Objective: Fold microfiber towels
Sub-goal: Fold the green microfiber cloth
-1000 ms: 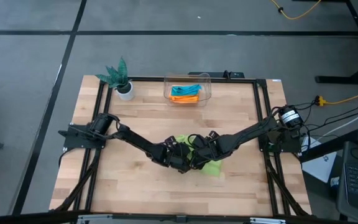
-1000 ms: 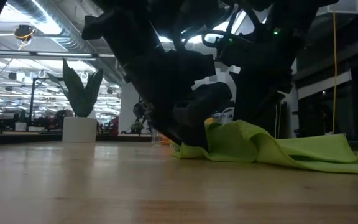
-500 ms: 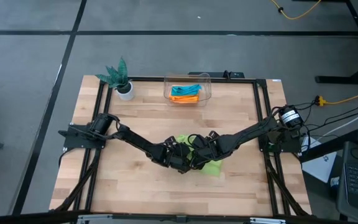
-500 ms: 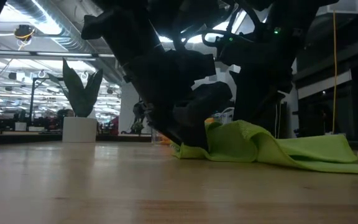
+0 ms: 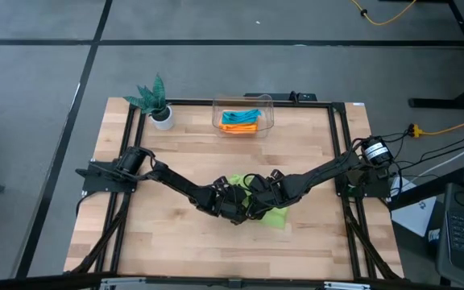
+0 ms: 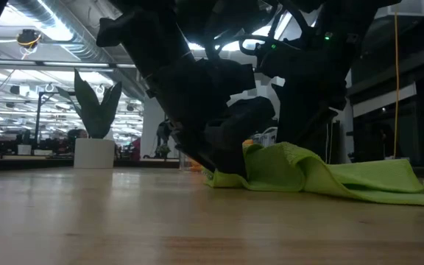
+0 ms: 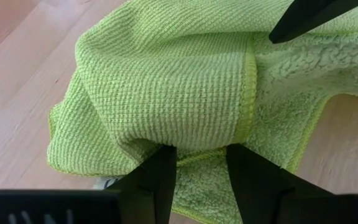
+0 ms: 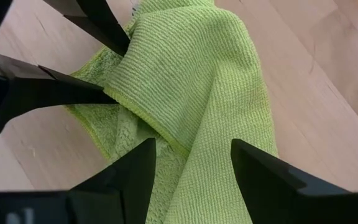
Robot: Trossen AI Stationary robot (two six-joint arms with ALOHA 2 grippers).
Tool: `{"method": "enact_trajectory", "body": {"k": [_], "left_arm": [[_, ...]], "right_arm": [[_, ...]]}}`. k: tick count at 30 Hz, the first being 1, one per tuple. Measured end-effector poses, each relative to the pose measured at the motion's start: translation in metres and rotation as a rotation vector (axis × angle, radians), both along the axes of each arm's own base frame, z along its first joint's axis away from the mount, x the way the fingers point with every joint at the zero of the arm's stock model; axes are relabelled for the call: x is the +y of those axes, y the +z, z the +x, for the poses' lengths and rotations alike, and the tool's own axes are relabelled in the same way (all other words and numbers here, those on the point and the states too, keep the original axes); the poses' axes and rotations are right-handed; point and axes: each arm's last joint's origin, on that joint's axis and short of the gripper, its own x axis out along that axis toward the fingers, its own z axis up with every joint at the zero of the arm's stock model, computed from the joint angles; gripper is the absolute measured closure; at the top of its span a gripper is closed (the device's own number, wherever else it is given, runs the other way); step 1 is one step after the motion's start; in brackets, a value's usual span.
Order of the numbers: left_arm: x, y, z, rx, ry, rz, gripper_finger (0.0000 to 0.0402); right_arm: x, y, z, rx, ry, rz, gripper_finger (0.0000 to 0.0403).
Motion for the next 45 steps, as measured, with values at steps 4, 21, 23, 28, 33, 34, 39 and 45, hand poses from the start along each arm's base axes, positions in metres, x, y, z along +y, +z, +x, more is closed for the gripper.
{"method": "enact_trajectory", "body": {"k": [4,21,23,28,33,34,39,45], "left_arm": [[0.000,0.000,0.000,0.000,0.000,0.000,0.0266],[0.000,0.000,0.000,0.000,0.000,0.000,0.0266],[0.000,0.000,0.000,0.000,0.000,0.000,0.0266],[0.000,0.000,0.001,-0.007,-0.001,-0.008,0.0266],[-0.003,0.000,0.001,-0.017,-0.007,-0.015,0.0266],[-0.003,0.001,0.001,-0.022,-0.007,-0.016,0.0266],[-0.004,0.000,-0.002,0.045,-0.077,0.007,0.0266],[-0.012,-0.001,-0.010,0.106,-0.098,0.004,0.0266]], "right_arm": [[0.000,0.000,0.000,0.000,0.000,0.000,0.0192],[0.000,0.000,0.000,0.000,0.000,0.000,0.0192],[0.000,0.000,0.000,0.000,0.000,0.000,0.0192],[0.000,0.000,0.000,0.000,0.000,0.000,0.0192],[-0.001,0.001,0.002,-0.018,-0.001,0.005,0.0192],[-0.001,0.001,0.002,-0.019,-0.002,0.005,0.0192],[-0.001,-0.001,-0.002,0.037,0.005,0.021,0.0192],[0.011,-0.004,-0.020,0.194,0.068,0.044,0.0192]]}}
